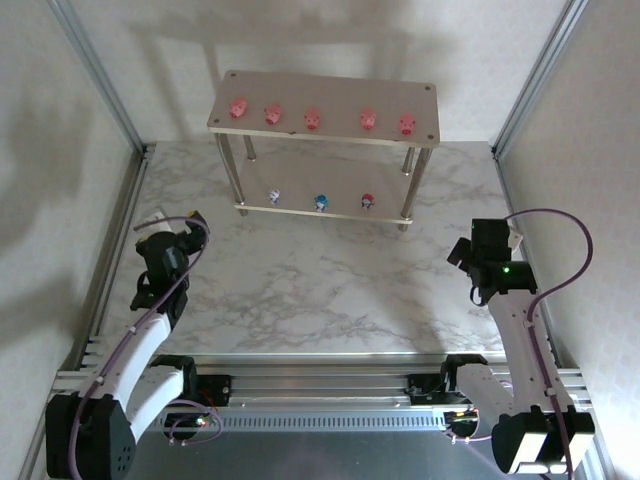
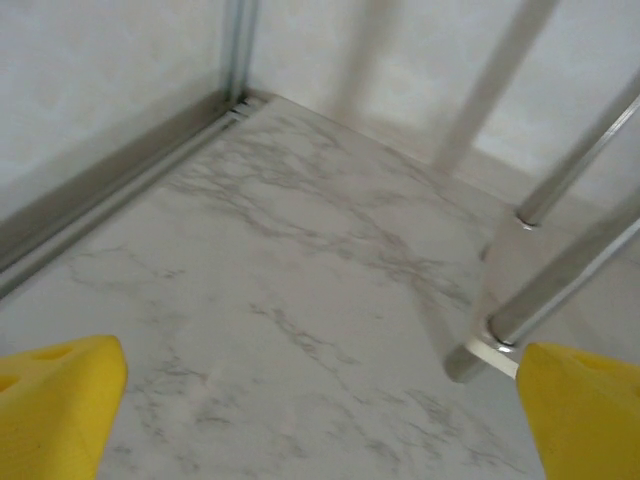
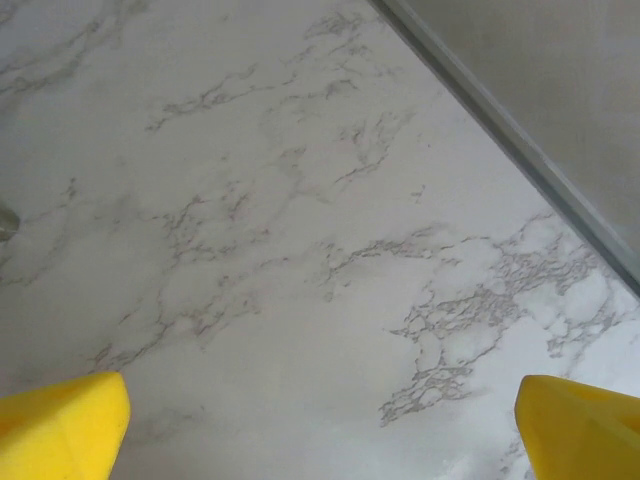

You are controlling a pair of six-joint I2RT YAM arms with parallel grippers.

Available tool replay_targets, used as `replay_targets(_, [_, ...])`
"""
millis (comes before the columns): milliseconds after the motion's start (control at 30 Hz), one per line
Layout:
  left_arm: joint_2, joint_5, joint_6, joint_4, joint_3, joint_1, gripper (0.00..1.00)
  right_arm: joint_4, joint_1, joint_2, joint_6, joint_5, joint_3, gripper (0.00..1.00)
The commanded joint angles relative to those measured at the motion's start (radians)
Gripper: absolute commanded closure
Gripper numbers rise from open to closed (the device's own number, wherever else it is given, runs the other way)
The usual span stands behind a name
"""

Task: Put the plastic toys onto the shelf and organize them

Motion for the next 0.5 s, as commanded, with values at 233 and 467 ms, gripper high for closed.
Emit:
replay_targets(233, [0.137,-0.124,0.078,0.564,-0.228,0.009,0.00,0.258,-0.009,0.052,-0.007,0.023,-0.121,0.01])
replay_targets(467, [0.433,-0.051,0.171,0.870,-0.231,0.006,0.00,0.381,-0.009,0.043,-0.050,0.017,-0.198,0.01])
